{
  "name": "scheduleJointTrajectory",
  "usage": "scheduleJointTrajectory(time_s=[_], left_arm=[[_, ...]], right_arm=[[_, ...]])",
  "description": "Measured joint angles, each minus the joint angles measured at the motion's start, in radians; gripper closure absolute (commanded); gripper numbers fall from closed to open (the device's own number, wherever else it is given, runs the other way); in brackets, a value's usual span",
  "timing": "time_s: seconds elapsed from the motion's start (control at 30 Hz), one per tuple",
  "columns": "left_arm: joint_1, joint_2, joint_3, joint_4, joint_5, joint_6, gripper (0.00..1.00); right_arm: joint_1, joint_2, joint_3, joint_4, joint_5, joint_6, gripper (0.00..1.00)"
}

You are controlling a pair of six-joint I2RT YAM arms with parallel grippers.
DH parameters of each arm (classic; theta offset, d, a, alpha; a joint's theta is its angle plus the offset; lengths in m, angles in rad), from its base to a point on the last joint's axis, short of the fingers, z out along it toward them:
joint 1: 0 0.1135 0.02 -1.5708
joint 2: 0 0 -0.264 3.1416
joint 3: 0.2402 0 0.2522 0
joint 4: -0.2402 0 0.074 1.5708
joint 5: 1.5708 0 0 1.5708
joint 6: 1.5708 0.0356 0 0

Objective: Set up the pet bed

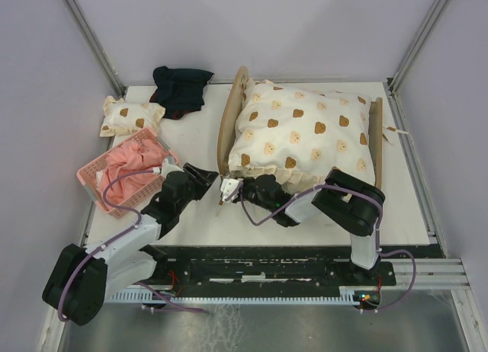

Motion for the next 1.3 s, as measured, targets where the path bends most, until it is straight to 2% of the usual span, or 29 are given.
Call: scheduleJointTrajectory(time_s=[0.3, 1.03, 1.1, 1.2, 1.27, 1.3], left_arm=[[0.000, 0.059, 0.001, 0.035, 0.001, -0.001, 0.45], [0.000, 0.143, 0.047, 0.083, 0.001, -0.004, 0.62], [0.000, 0.150, 0.049, 0.083, 0.001, -0.005, 0.66], [0.000, 0.160, 0.051, 0.084, 0.001, -0.019, 0.82], [0.000, 0.164, 0.051, 0.090, 0.001, -0.023, 0.96], [0.000, 0.164, 0.051, 0.093, 0.002, -0.023, 0.97]], right_arm=[[0.000, -0.009, 0.000, -0.001, -0.017, 0.000, 0.98], [0.004, -0.015, -0.005, -0.001, -0.023, -0.015, 0.98], [0.004, -0.016, -0.005, -0.001, -0.023, -0.016, 0.98], [0.004, -0.021, -0.006, -0.001, -0.023, -0.019, 0.97], [0.006, -0.028, -0.010, -0.001, -0.022, -0.018, 0.89], [0.007, -0.030, -0.010, -0.001, -0.021, -0.014, 0.82]])
